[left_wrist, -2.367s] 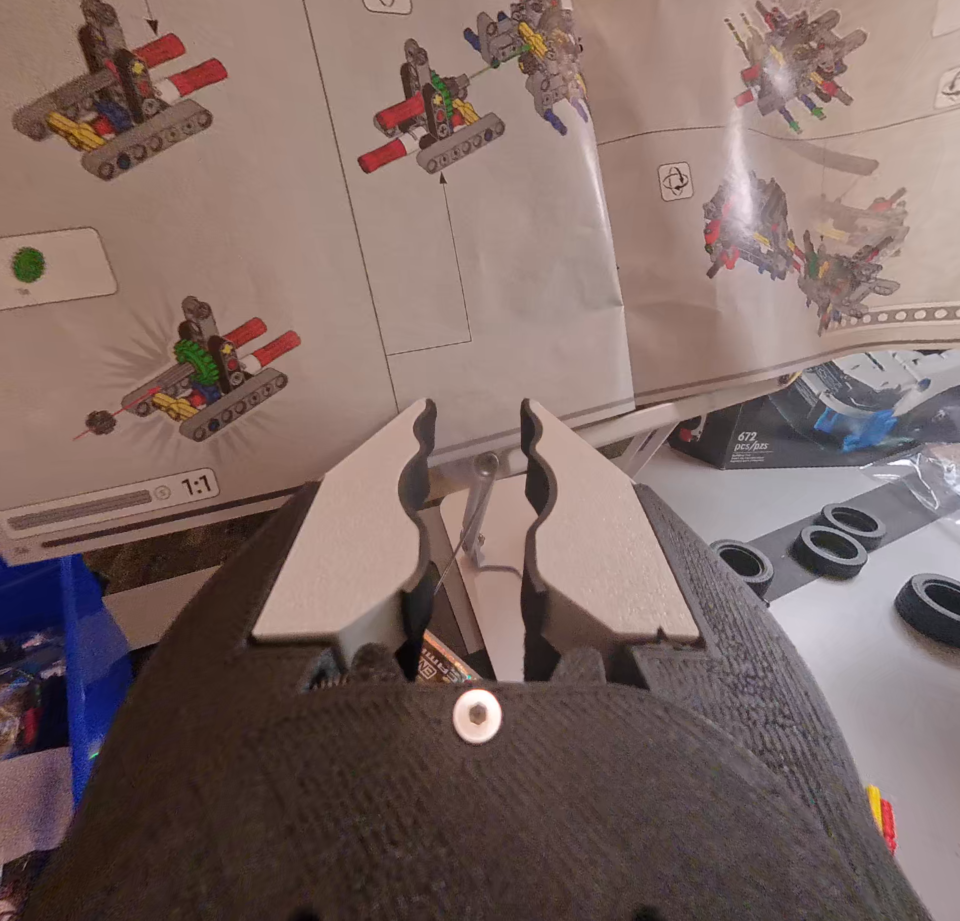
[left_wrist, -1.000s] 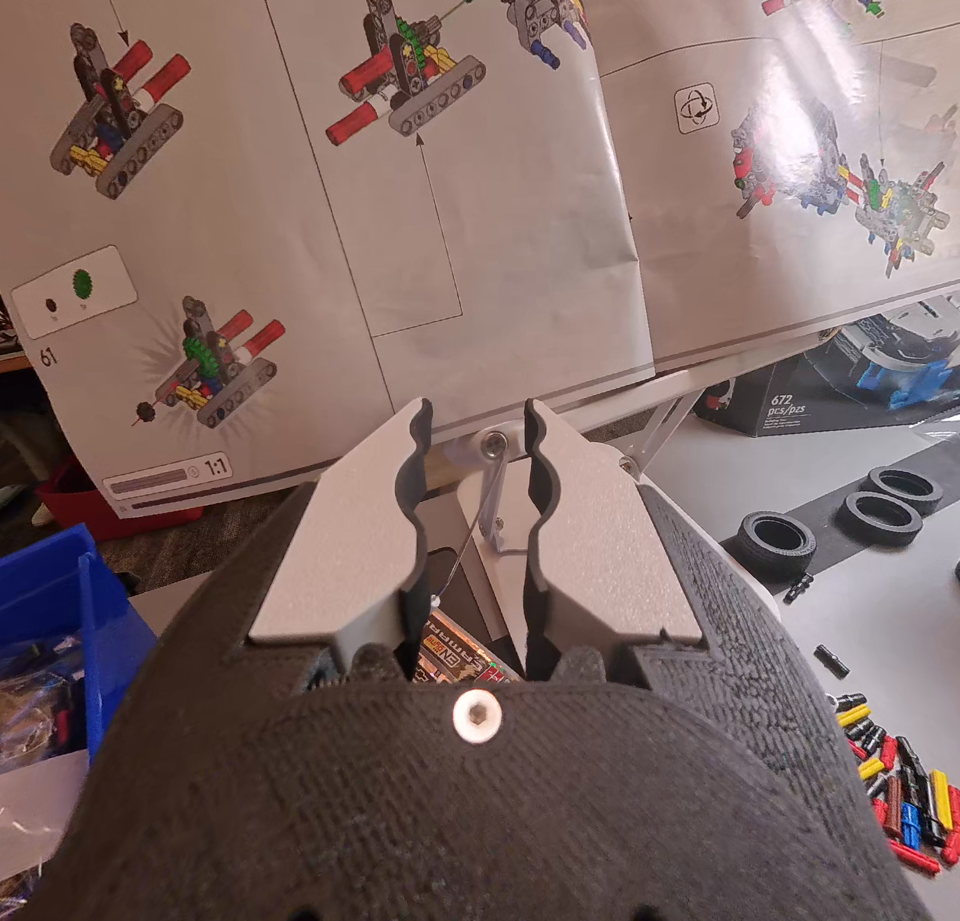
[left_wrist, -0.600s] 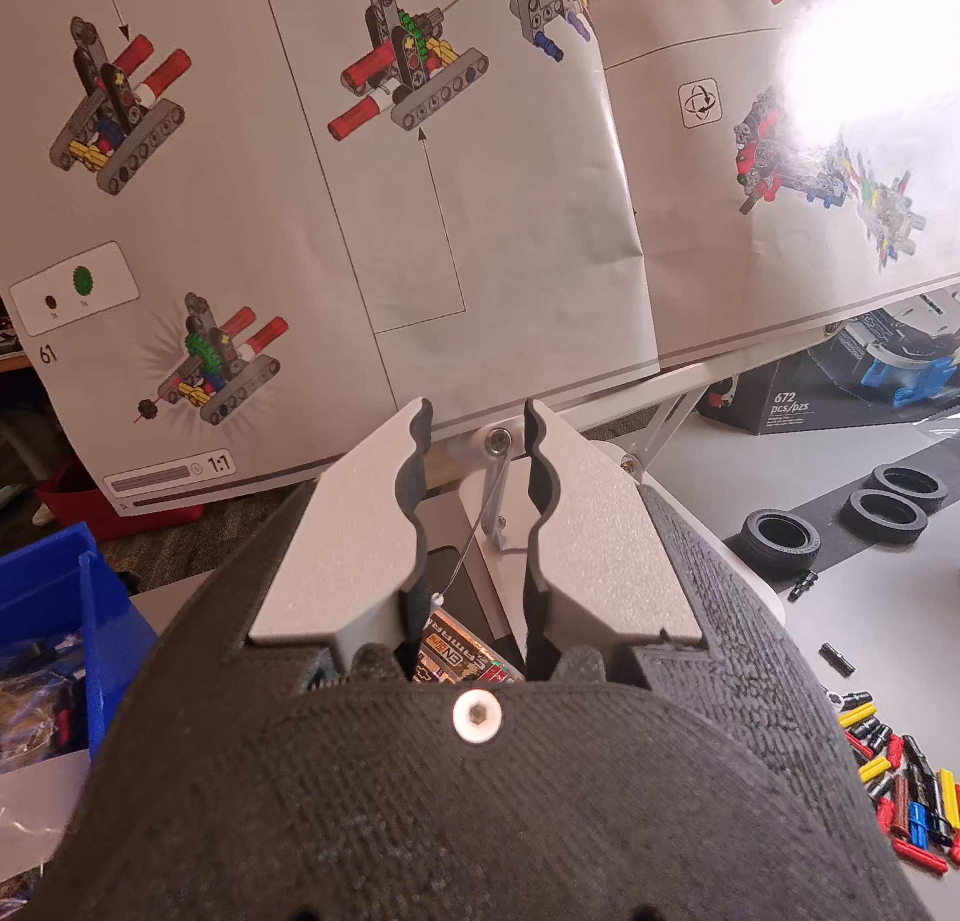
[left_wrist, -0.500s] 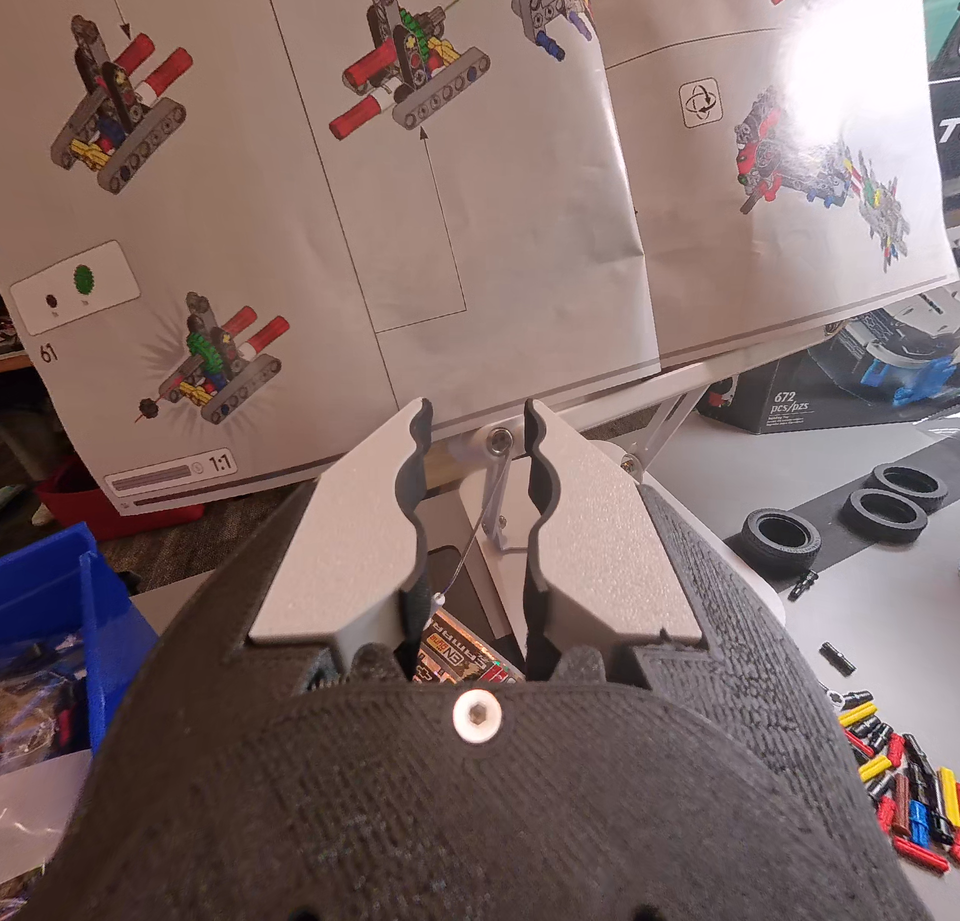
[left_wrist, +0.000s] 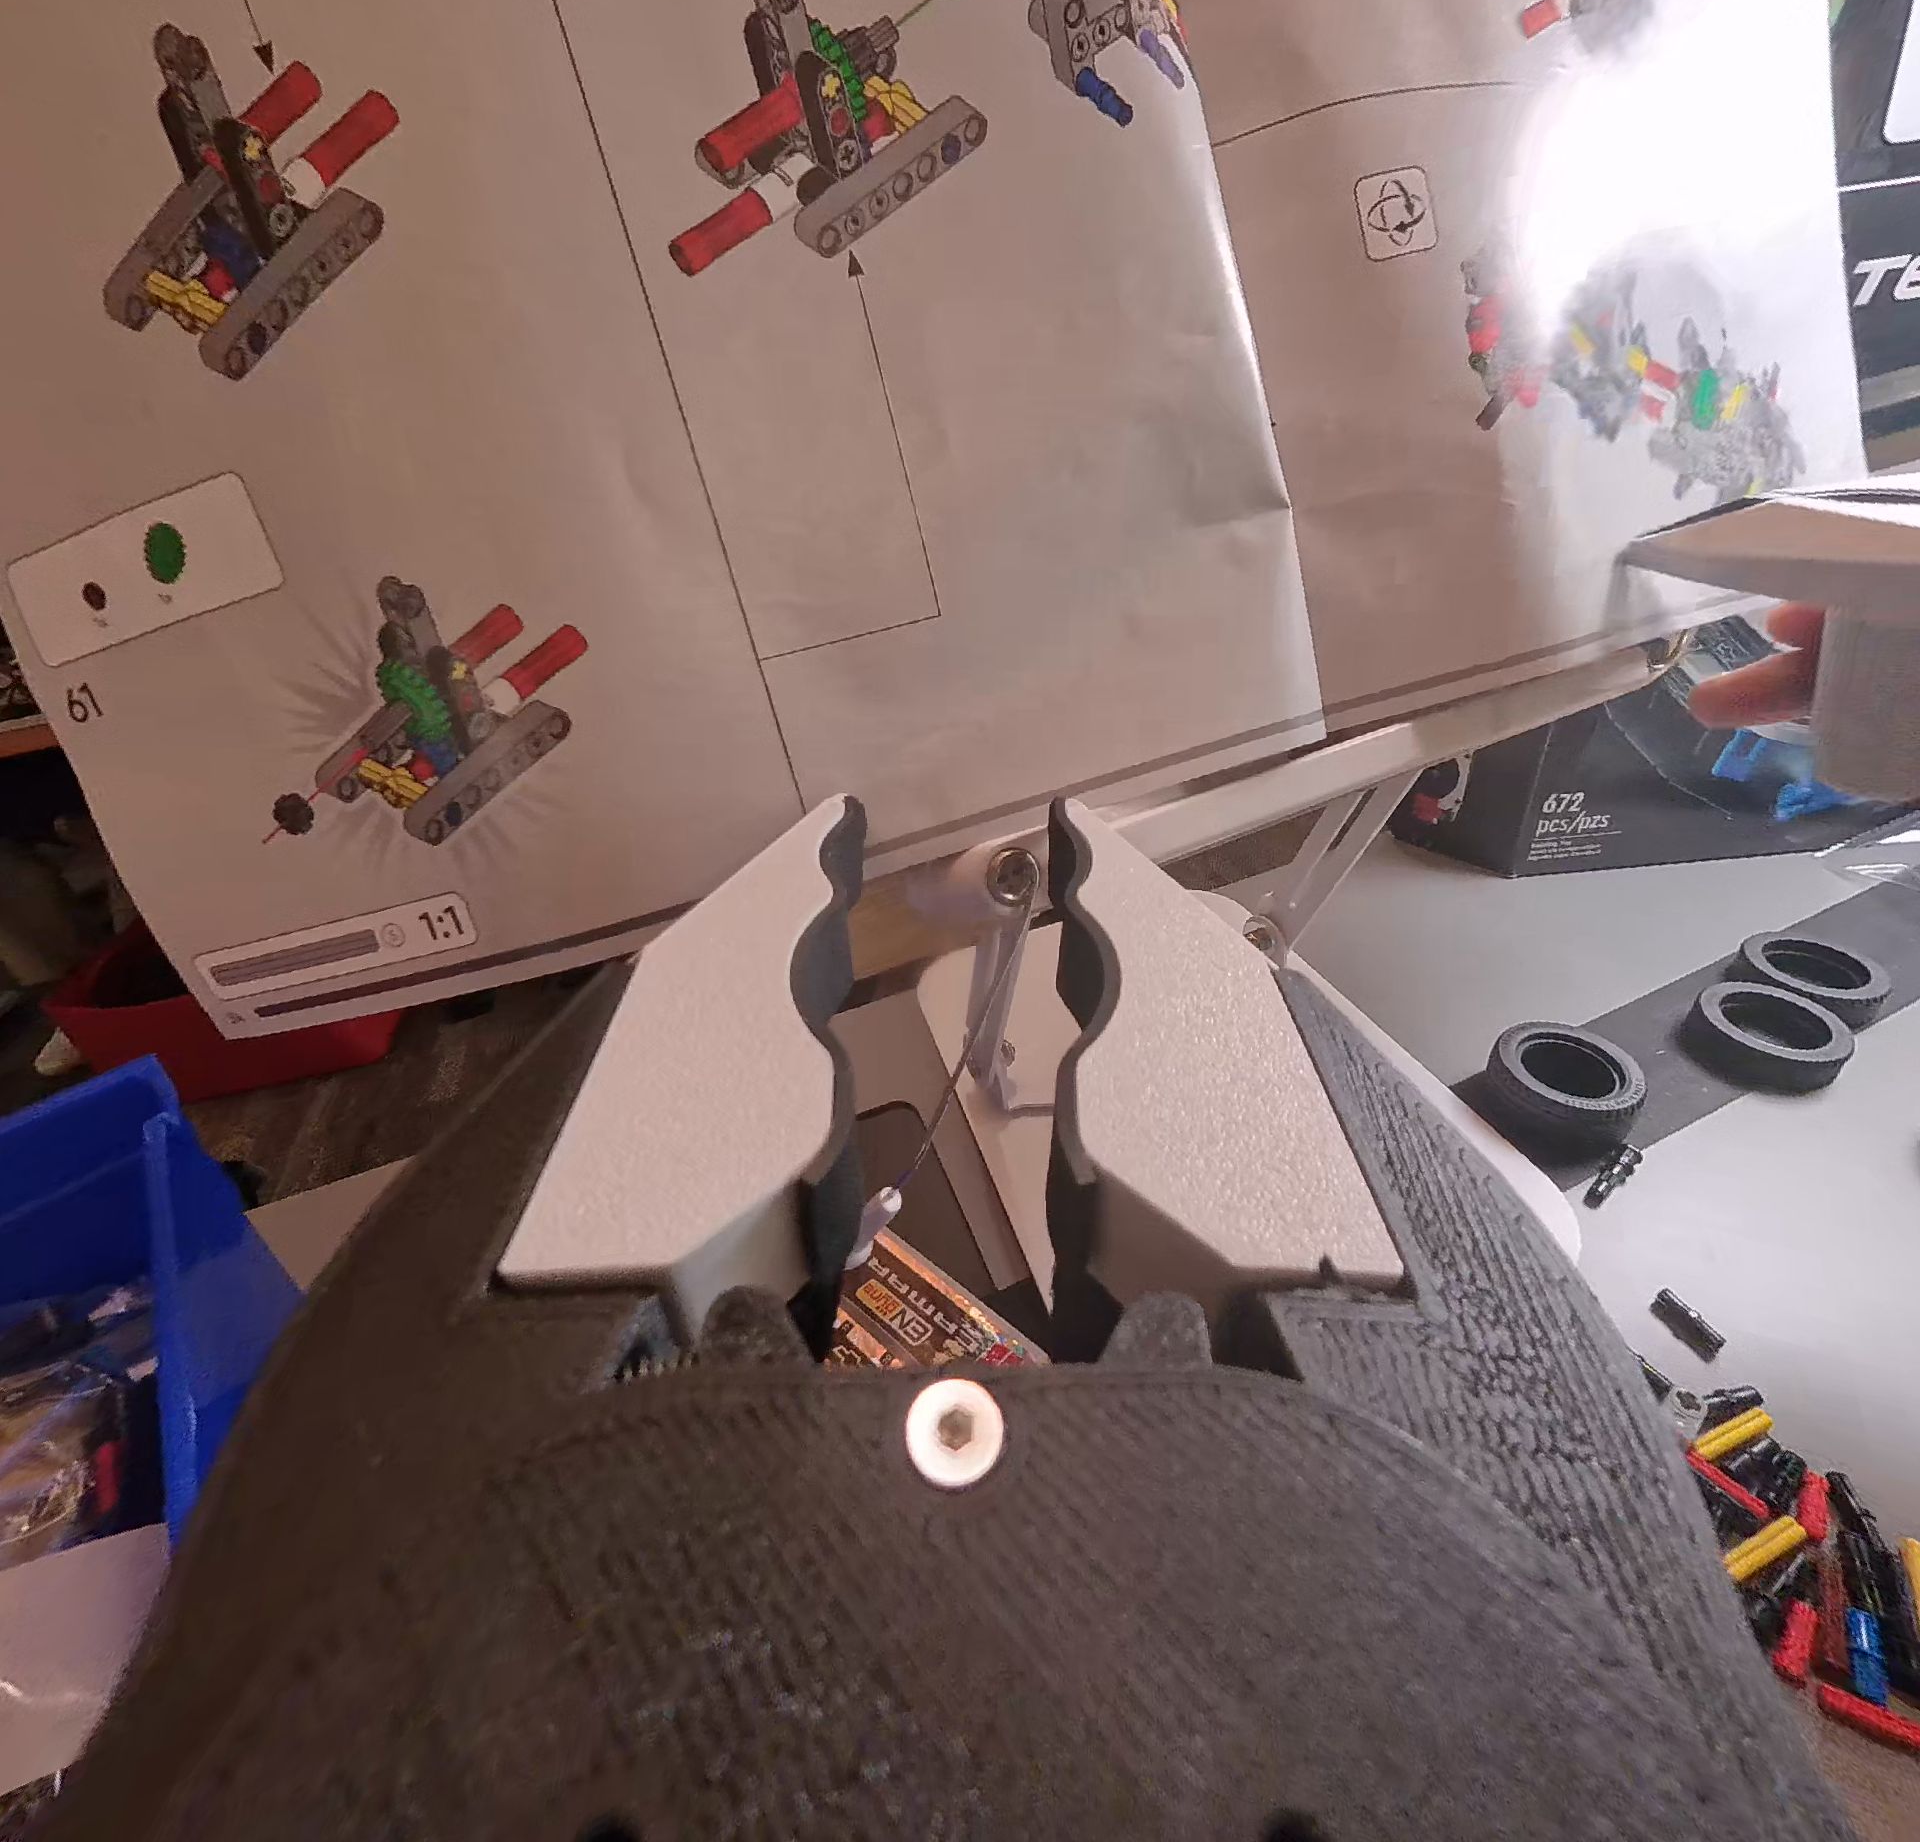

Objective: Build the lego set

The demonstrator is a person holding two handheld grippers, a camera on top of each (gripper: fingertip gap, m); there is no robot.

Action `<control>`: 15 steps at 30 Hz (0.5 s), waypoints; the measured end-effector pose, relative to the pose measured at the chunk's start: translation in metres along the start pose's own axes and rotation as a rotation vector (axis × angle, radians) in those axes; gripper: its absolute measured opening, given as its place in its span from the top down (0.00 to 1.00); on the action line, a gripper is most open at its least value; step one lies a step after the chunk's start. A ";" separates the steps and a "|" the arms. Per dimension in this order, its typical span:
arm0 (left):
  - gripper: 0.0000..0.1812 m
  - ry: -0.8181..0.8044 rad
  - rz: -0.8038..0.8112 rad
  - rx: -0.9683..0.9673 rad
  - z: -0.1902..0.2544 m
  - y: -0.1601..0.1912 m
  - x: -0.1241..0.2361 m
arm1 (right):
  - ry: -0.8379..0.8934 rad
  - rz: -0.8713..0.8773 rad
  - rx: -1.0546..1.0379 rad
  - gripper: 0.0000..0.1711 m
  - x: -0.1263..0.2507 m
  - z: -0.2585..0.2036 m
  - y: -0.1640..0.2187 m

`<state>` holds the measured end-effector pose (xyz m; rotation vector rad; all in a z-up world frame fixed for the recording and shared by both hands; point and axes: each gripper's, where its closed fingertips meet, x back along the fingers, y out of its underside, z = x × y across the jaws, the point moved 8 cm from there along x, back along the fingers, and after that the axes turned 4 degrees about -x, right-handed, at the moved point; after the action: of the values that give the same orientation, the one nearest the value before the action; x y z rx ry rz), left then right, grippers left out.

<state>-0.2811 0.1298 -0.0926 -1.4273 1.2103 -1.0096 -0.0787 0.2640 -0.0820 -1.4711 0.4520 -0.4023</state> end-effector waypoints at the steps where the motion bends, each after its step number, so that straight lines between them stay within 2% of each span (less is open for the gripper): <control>1: 0.81 0.000 -0.003 0.001 -0.001 0.000 0.000 | 0.011 0.016 -0.022 1.00 -0.002 0.004 0.000; 7: 0.81 0.018 -0.001 0.012 -0.001 0.001 0.000 | 0.082 0.022 -0.082 1.00 0.007 0.033 -0.001; 9: 0.81 0.018 -0.004 0.014 0.000 0.000 -0.001 | 0.054 0.025 -0.096 1.00 0.010 0.037 0.000; 15: 0.78 0.025 0.004 0.028 0.002 -0.003 0.001 | 0.062 -0.006 -0.026 0.98 0.024 0.038 -0.006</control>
<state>-0.2783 0.1292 -0.0900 -1.3938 1.2125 -1.0410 -0.0388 0.2837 -0.0757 -1.4885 0.5037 -0.4495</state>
